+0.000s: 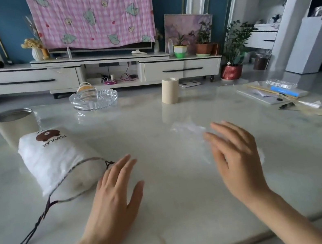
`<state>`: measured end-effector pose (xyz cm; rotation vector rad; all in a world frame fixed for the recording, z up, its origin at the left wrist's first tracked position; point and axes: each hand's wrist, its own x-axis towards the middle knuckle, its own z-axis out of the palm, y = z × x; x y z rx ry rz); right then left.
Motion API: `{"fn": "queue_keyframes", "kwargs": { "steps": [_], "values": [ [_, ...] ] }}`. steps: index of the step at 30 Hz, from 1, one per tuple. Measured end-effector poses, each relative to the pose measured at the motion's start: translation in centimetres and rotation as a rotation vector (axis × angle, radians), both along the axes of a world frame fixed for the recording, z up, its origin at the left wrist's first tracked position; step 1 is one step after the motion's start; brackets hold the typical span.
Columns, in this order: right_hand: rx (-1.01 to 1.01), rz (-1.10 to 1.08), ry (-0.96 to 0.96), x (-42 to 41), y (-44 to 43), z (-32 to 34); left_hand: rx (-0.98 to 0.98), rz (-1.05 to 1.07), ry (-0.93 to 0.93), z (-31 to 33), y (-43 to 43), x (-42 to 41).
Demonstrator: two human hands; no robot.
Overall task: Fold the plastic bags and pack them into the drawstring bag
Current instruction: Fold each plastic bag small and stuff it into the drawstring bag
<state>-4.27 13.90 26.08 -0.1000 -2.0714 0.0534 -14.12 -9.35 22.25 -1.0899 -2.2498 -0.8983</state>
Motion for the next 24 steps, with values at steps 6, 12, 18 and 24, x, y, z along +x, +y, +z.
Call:
{"fn": "queue_keyframes", "kwargs": {
  "steps": [6, 12, 18, 24],
  "values": [
    [0.130, 0.323, -0.226, 2.3, -2.5, -3.9, -0.050, -0.080, 0.200, 0.9, 0.1, 1.1],
    [-0.221, 0.371, -0.365, 4.1, -1.7, -4.1, -0.345, -0.212, 0.270, 0.4, 2.6, 0.8],
    [-0.435, 0.338, -0.399, 5.0, -0.2, -3.9, -0.335, -0.349, 0.210, 1.6, 4.7, 0.7],
    [-0.233, 0.085, -0.330, 5.9, 0.2, -2.8, -0.374, -0.260, 0.297, 1.7, 7.6, 0.2]
  ]
}}
